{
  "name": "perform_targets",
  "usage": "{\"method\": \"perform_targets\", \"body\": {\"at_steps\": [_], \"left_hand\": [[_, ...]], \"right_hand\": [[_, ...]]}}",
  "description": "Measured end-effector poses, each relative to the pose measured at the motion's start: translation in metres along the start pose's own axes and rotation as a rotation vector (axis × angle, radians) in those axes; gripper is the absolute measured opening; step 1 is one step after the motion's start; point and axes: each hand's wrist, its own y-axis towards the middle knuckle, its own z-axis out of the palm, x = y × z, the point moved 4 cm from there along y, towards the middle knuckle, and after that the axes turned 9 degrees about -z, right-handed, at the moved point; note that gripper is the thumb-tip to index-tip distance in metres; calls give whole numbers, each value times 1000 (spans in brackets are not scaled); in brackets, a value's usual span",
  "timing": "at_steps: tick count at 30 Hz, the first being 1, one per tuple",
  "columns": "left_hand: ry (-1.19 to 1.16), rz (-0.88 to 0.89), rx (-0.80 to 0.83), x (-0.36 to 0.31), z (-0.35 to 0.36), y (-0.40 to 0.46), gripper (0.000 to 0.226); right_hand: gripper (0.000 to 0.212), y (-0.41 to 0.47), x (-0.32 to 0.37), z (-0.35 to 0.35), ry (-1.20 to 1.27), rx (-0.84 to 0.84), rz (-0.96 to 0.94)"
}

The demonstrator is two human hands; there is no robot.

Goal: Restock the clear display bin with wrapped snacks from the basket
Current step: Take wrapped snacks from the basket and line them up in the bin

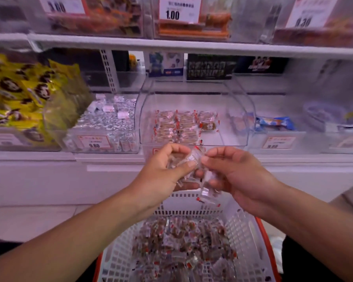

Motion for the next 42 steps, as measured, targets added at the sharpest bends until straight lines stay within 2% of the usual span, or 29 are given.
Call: {"method": "perform_targets", "body": {"at_steps": [2, 5, 8, 10, 12, 16, 19, 23, 24, 26, 28, 29, 31, 35, 40, 42], "left_hand": [[-54, -21, -4, -3, -2, 2, 15], [-97, -115, 34, -4, -4, 4, 11], [-207, -235, 96, 2, 0, 5, 14], [-277, -260, 106, 4, 2, 7, 18], [-362, -274, 103, 5, 4, 9, 22], [-487, -263, 90, 3, 4, 12, 33], [-422, -246, 135, 0, 4, 12, 46], [-372, -248, 197, -1, 7, 8, 44], [-372, -247, 203, -2, 8, 7, 41], [-380, -229, 194, -3, 7, 9, 31], [-376, -210, 173, -5, 5, 11, 19], [-371, -203, 171, -6, 4, 12, 17], [-357, -193, 179, -7, 2, 13, 16], [-332, -166, 157, -7, 3, 13, 18], [-316, -133, 91, -2, 7, 14, 20], [-266, -98, 77, -1, 8, 14, 11]], "right_hand": [[16, 3, 11, -4, -45, -18, -89], [11, 5, 29, -2, 72, 109, -210], [6, 7, 32, 4, 284, 271, -153], [16, 10, 25, 5, 396, 307, -88], [26, 14, 20, 5, 403, 314, -88], [34, 19, 21, 5, 183, 380, -205], [43, 17, 21, 4, 12, 434, -265], [49, 13, 22, 3, -111, 530, -303], [50, 13, 24, 2, -116, 525, -324], [53, 16, 28, -4, -164, 405, -368], [51, 19, 33, -15, -373, 214, -453], [49, 19, 34, -18, -515, 170, -490], [41, 19, 32, -17, -668, 238, -485], [30, 18, 24, -10, -646, 334, -440], [35, 19, 17, -8, -651, 309, -395], [33, 20, 16, -8, -640, 296, -414]]}}
